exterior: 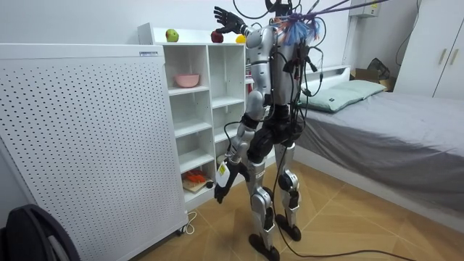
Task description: Arrange fruit in the closet
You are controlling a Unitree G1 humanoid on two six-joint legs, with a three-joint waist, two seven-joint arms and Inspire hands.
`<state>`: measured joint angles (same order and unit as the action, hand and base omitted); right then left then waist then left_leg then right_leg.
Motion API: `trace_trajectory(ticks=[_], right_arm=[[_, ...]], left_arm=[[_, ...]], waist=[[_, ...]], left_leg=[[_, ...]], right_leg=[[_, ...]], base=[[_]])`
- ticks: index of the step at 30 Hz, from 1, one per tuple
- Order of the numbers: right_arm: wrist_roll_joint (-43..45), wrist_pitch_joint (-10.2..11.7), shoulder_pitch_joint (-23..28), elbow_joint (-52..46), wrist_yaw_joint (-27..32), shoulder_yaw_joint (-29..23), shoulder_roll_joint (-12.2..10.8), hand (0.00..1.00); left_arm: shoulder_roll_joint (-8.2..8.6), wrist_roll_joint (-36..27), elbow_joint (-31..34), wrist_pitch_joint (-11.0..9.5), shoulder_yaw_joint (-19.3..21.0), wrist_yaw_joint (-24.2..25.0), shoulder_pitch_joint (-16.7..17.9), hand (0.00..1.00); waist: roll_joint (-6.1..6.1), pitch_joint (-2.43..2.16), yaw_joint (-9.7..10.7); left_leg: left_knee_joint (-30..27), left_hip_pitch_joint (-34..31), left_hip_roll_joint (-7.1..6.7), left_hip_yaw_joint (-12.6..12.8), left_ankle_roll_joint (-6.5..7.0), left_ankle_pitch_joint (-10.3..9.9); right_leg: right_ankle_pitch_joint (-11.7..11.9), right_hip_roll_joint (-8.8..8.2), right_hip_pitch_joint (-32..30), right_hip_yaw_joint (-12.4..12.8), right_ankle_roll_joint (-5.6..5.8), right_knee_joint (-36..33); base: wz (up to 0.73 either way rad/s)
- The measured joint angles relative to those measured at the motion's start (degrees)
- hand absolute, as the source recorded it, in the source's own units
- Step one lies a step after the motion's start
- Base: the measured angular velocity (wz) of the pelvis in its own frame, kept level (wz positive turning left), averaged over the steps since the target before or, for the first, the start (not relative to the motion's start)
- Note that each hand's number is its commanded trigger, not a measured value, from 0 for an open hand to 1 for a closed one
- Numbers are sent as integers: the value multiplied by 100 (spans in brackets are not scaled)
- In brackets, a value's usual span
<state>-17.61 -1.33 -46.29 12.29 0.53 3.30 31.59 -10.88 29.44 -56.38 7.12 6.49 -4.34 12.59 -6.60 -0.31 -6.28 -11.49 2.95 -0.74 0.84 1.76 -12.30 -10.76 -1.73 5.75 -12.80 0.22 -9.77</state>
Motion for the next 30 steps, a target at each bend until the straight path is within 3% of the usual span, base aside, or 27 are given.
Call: trace_trajectory(ticks=[7,16,30], right_arm=[[-19,-2,0,5,-2,38,2,0],[-322,-128,7,472,-33,464,25,0],[-397,-118,10,878,-123,726,29,0]], left_arm=[[-3,-6,52,10,1,-3,32,0],[-176,-60,37,45,-114,-7,44,0],[-185,-58,5,59,-236,-132,41,0]], waist=[[-16,-6,-40],[-128,39,-62],[-152,51,-187]], left_leg=[[2,10,-1,-1,0,0],[6,74,6,-2,2,-1],[19,85,3,17,1,-1]], right_leg=[[0,-1,17,-3,0,-1],[0,-16,80,-3,0,0],[0,0,83,-2,0,5]], base=[[0],[0],[0]])
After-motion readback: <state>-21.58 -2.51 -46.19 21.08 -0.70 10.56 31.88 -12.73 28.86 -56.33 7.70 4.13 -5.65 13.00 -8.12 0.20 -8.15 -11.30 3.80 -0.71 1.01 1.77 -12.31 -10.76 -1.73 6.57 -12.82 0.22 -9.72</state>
